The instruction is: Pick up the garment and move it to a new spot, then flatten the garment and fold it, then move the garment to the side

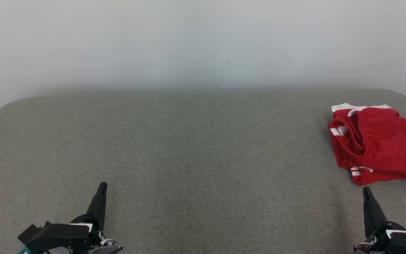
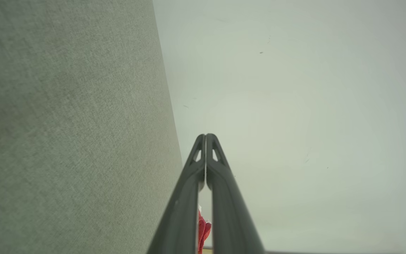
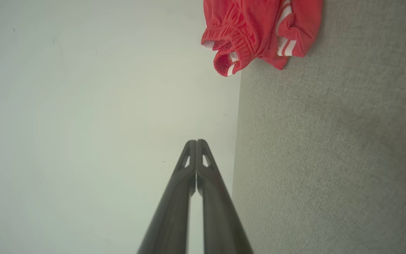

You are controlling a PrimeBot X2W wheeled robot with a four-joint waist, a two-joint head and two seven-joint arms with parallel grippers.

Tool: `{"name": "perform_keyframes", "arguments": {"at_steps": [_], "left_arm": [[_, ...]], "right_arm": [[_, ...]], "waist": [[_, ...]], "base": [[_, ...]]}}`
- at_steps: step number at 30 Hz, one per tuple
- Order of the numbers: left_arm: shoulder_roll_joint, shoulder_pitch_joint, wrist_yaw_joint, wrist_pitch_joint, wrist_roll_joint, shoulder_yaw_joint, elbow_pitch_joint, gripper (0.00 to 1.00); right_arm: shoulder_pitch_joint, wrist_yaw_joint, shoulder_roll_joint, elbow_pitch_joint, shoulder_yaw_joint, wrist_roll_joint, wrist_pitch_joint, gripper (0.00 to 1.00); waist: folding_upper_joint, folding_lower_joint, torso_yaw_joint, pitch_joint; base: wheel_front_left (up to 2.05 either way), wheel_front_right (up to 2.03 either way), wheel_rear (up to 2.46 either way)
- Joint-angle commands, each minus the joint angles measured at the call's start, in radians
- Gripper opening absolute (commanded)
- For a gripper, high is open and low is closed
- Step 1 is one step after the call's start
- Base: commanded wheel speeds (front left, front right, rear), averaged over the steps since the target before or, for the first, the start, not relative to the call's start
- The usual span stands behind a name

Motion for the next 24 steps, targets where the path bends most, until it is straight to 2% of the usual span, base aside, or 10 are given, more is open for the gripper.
{"name": "perform_keyframes", "arguments": {"at_steps": [1, 24], "left_arm": [[0.004, -0.013, -0.002, 0.003, -0.005, 0.004, 0.0, 0.0], [0.004, -0.013, -0.002, 0.003, -0.006, 0.004, 0.0, 0.0]], "right_arm": [[-0.01, -0.002, 0.001, -0.004, -0.002, -0.002, 0.004, 0.0], [-0.012, -0.002, 0.006, -0.004, -0.009, -0.006, 0.009, 0.0]], "waist": [[0.0, 0.0, 0.0, 0.0], [0.0, 0.0, 0.0, 0.0]], "base": [[0.0, 0.0, 0.0], [0.0, 0.0, 0.0]]}}
